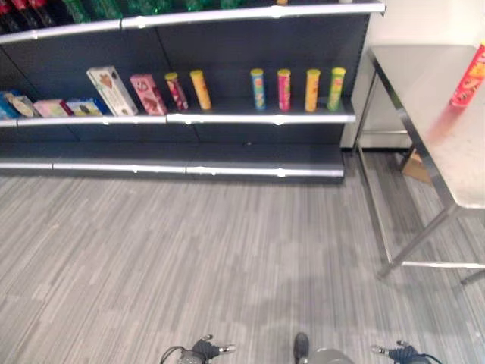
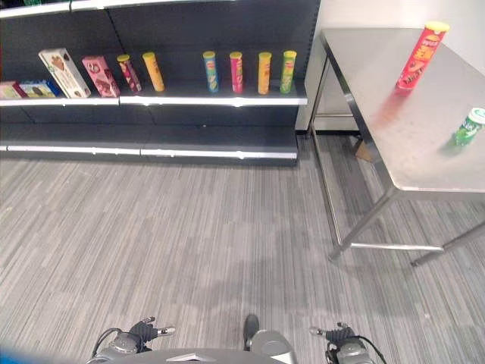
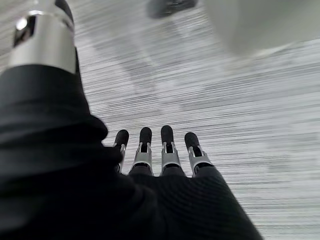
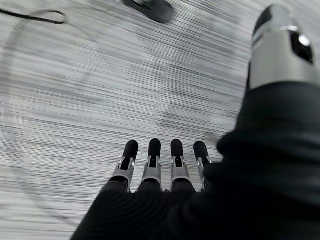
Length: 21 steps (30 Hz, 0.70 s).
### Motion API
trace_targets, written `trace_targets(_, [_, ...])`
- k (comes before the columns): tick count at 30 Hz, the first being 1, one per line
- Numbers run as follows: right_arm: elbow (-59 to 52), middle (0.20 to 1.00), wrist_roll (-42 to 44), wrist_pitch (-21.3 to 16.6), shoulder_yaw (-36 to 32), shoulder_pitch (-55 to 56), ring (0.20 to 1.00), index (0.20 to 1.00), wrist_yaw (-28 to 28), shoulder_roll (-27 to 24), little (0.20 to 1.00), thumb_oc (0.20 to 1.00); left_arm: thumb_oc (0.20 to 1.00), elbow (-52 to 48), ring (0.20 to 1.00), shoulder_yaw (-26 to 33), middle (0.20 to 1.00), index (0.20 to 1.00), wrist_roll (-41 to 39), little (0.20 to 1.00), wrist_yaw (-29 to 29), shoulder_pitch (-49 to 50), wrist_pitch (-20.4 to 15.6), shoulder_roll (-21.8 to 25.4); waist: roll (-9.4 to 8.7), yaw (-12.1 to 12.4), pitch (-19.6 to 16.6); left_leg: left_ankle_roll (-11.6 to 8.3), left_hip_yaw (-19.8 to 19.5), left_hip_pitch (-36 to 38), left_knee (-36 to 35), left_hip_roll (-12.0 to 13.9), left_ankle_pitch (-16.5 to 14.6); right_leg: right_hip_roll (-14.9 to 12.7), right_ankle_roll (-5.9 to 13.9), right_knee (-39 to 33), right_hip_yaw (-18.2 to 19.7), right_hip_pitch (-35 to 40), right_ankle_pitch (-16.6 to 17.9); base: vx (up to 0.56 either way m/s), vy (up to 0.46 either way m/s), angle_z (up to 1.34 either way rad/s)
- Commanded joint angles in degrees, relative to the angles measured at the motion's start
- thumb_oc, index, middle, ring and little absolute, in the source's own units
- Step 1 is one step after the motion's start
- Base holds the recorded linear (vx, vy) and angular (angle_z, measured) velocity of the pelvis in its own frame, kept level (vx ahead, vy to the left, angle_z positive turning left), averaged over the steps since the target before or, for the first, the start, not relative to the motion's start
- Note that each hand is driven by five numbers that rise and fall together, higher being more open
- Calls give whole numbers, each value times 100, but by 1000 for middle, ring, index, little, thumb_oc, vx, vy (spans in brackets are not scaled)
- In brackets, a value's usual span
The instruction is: Put the goods on the table back onto the shelves and tidy them up.
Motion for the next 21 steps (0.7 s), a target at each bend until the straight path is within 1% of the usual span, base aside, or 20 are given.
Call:
trace_targets(1, [97, 1000, 145, 59, 106, -23, 1000, 1000, -74, -77, 1000, 1000, 1000, -117, 1000, -174, 1000, 1000, -111, 1000, 108, -380, 5, 362, -299, -59, 509, 569, 610, 249, -97, -226, 1057, -320, 581, -220, 451, 58, -325, 356, -316, -16])
trace_targets(2, [107, 1000, 152, 53, 145, -51, 1000, 1000, -82, -80, 1000, 1000, 1000, -105, 1000, -167, 1000, 1000, -135, 1000, 116, -406, -6, 351, -305, 25, 585, 658, 717, 18, 28, -141, 837, -286, 570, -231, 526, 205, -386, 316, -242, -4])
trace_targets(3, [107, 1000, 157, 68, 158, -71, 1000, 1000, -82, -80, 1000, 1000, 1000, -96, 1000, -159, 1000, 1000, -148, 1000, 127, -413, -3, 349, -349, 75, 602, 724, 810, -258, 64, -116, 742, -320, 574, -231, 597, 296, -450, 155, -101, -34])
trace_targets(4, [107, 1000, 157, 68, 158, -71, 1000, 1000, -83, -79, 1000, 1000, 1000, -96, 1000, -159, 1000, 1000, -148, 1000, 127, -413, -3, 350, -351, 74, 599, 724, 809, -261, 61, -119, 745, -322, 575, -231, 596, 292, -450, 224, -64, -63])
trace_targets(5, [131, 1000, 159, 67, 184, -84, 1000, 1000, -82, -63, 1000, 1000, 1000, -86, 1000, -134, 1000, 1000, -161, 1000, 143, -389, -13, 340, -376, 197, 655, 802, 921, -651, -388, -66, 534, -306, 611, -231, 765, 500, -552, 242, -21, -67])
trace_targets(6, [148, 1000, 134, 71, 193, -80, 1000, 1000, -88, -60, 1000, 1000, 1000, -79, 1000, -141, 1000, 1000, -142, 1000, 149, -370, -11, 343, -398, 234, 660, 828, 945, -808, -740, -92, 517, -332, 634, -231, 837, 546, -570, 329, 4, -46])
trace_targets(7, [153, 1000, 101, 68, 217, -76, 1000, 1000, -93, -60, 1000, 1000, 1000, -58, 1000, -142, 1000, 1000, -124, 1000, 157, -349, -26, 341, -395, 295, 694, 862, 888, -975, -1223, -126, 457, -316, 672, -231, 933, 645, -624, 242, 68, -39])
trace_targets(8, [160, 1000, 82, 66, 228, -73, 1000, 1000, -97, -57, 1000, 1000, 1000, -38, 1000, -143, 1000, 1000, -115, 1000, 154, -332, -27, 337, -387, 348, 695, 873, 824, -1032, -1841, -169, 503, -320, 715, -231, 1009, 722, -679, 299, 93, -44])
trace_targets(9, [174, 1000, 49, 65, 248, -52, 1000, 1000, -94, -51, 1000, 1000, 1000, -23, 1000, -137, 1000, 1000, -119, 1000, 161, -301, -43, 330, -331, 416, 705, 848, 620, -1056, -2610, -223, 650, -279, 753, -231, 1098, 836, -763, 329, 108, -55])
trace_targets(10, [179, 1000, 22, 59, 257, -46, 1000, 1000, -105, -67, 1000, 1000, 1000, -31, 1000, -132, 1000, 1000, -134, 1000, 170, -284, -57, 331, -247, 474, 737, 790, 372, -1055, -3293, -257, 963, -208, 768, -231, 1189, 948, -833, 447, 119, -64])
trace_targets(11, [212, 1000, 28, 33, 218, -36, 1000, 1000, -148, -83, 1000, 1000, 1000, -5, 1000, -142, 1000, 1000, -158, 1000, 184, -291, -60, 312, -150, 523, 775, 599, 131, -1314, -4070, -209, 1358, -128, 757, -231, 1339, 1094, -951, 330, 81, -85])
trace_targets(12, [212, 1000, 28, 33, 218, -35, 1000, 1000, -149, -82, 1000, 1000, 1000, -3, 1000, -142, 1000, 1000, -158, 1000, 184, -291, -61, 313, -168, 524, 794, 600, 141, -1261, -4114, -225, 1375, -145, 760, -231, 1339, 1125, -965, 442, 88, -84])
trace_targets(13, [251, 1000, 56, 20, 147, -21, 1000, 1000, -159, -81, 1000, 1000, 1000, 35, 1000, -146, 1000, 1000, -143, 1000, 169, -275, -51, 304, -157, 537, 820, 504, 293, -1461, -4534, -143, 1527, -124, 756, -231, 1533, 1294, -1081, 367, 77, -92])
trace_targets(14, [288, 1000, 44, 23, 133, -12, 1000, 1000, -150, -74, 1000, 1000, 1000, 61, 1000, -125, 1000, 1000, -124, 1000, 151, -228, -49, 302, -115, 543, 784, 503, 354, -1417, -4560, -125, 1546, -88, 762, -231, 1628, 1383, -1131, 485, 121, -59])
trace_targets(15, [322, 1000, -24, 43, 154, 6, 1000, 1000, -112, -64, 1000, 1000, 1000, 70, 1000, -65, 1000, 1000, -128, 1000, 139, -172, -42, 304, -75, 585, 728, 498, 265, -1330, -4628, -133, 1545, -46, 761, -231, 1755, 1431, -1185, 348, 123, -60])
trace_targets(16, [351, 1000, -74, 44, 154, 29, 1000, 1000, -105, -51, 1000, 1000, 1000, 92, 1000, -48, 1000, 1000, -127, 1000, 140, -128, -41, 297, -48, 631, 680, 462, 152, -1257, -4654, -139, 1673, -38, 755, -231, 1869, 1478, -1239, 336, 150, -54])
trace_targets(17, [372, 1000, -109, 37, 162, 29, 1000, 1000, -89, -50, 1000, 1000, 1000, 113, 1000, -25, 1000, 1000, -115, 1000, 157, -102, -58, 284, -37, 666, 640, 449, 71, -1203, -4632, -148, 1709, -45, 751, -231, 1981, 1530, -1304, 212, 107, -86])
trace_targets(18, [372, 1000, -109, 37, 162, 29, 1000, 1000, -89, -49, 1000, 1000, 1000, 113, 1000, -25, 1000, 1000, -115, 1000, 157, -102, -58, 285, -38, 667, 642, 449, 73, -1201, -4632, -149, 1708, -45, 751, -231, 1982, 1531, -1304, 310, 160, -86])
trace_targets(20, [401, 1000, -148, 51, 149, -26, 1000, 1000, -30, -30, 1000, 1000, 1000, 204, 1000, 43, 1000, 1000, -138, 1000, 156, -47, -63, 290, -118, 717, 498, 533, 177, -1082, -4537, -167, 1659, -200, 851, -231, 2154, 1596, -1370, 284, 156, -94])
trace_targets(21, [400, 1000, -148, 52, 149, -25, 1000, 1000, -30, -29, 1000, 1000, 1000, 204, 1000, 43, 1000, 1000, -138, 1000, 156, -46, -64, 292, -126, 728, 502, 535, 191, -1070, -4538, -172, 1654, -211, 854, -231, 2164, 1602, -1374, 273, 175, -107])
